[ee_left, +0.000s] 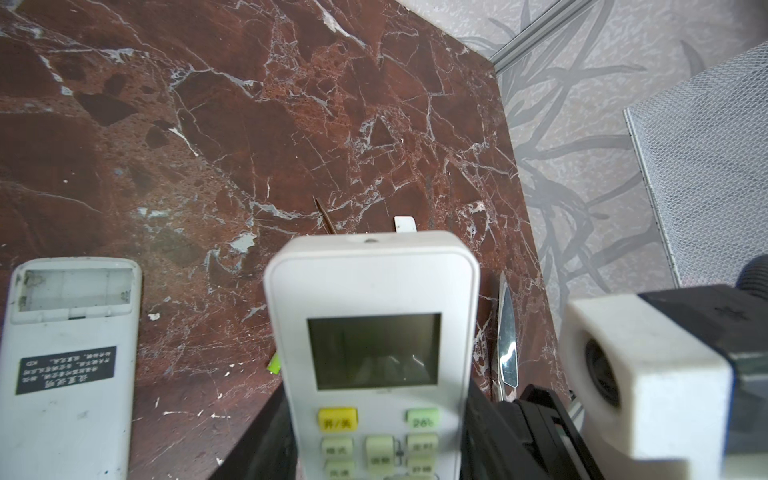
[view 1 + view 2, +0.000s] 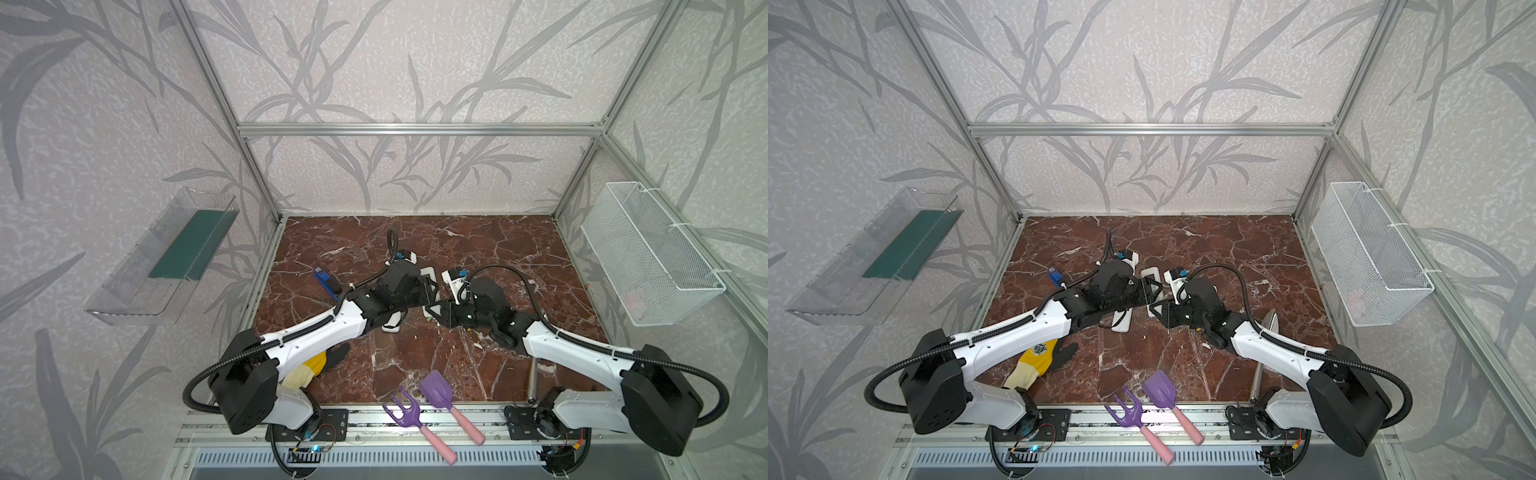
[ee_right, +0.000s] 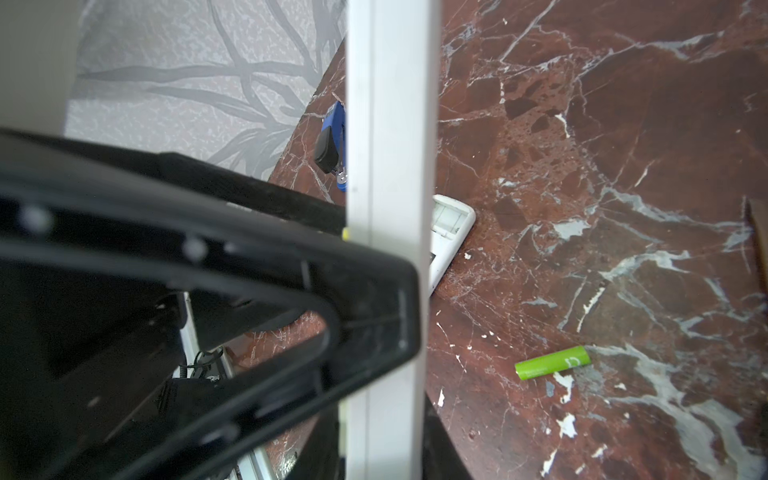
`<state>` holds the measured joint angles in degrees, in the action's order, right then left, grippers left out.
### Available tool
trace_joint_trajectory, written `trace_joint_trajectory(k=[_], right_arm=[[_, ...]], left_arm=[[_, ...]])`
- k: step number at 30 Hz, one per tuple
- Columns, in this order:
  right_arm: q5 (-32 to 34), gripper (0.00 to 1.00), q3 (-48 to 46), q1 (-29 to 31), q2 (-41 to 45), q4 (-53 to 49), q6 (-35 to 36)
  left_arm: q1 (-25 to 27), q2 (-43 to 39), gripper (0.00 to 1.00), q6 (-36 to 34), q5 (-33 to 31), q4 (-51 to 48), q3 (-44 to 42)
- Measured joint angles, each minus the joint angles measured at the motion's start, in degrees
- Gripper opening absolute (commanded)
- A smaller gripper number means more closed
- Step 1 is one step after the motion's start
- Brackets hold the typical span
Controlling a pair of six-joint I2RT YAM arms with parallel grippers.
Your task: Unload the batteries from the remote control
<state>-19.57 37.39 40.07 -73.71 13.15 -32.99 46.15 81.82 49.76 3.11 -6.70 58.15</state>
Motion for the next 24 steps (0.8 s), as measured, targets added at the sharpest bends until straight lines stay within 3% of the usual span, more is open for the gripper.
trace_joint_trajectory(k=[3,7,8,11,13,24], right_arm=[[-0.81,0.07,0.42,-0.28,-0.66,0.35,0.28],[-1.03,0.04,0.48,-0.26,-0.94,0.17,1.33],[-1.01,0.04,0.5,-0.26,-0.94,0.07,1.55],[-0.39,0.01,1.2,-0.26,-0.92,-1.42,3.08],[1.18,0.0,1.92,-0.11,-0.9,-3.1,5.31],[16.68,0.0,2.29,2.56,2.97,-13.97,20.37]], left_arm=[[-0.59,-0.42,0.38,0.39,0.74,1.25,-0.81],[-0.9,-0.52,0.42,0.61,1.33,1.64,-1.29],[-0.9,-0.52,0.46,0.63,1.38,1.64,-1.29],[-0.98,-0.55,0.74,0.76,1.57,1.62,-1.31],[-1.18,-0.63,0.86,0.96,1.79,1.68,-1.33],[-5.95,-7.58,0.89,0.83,2.64,-7.58,0.15]])
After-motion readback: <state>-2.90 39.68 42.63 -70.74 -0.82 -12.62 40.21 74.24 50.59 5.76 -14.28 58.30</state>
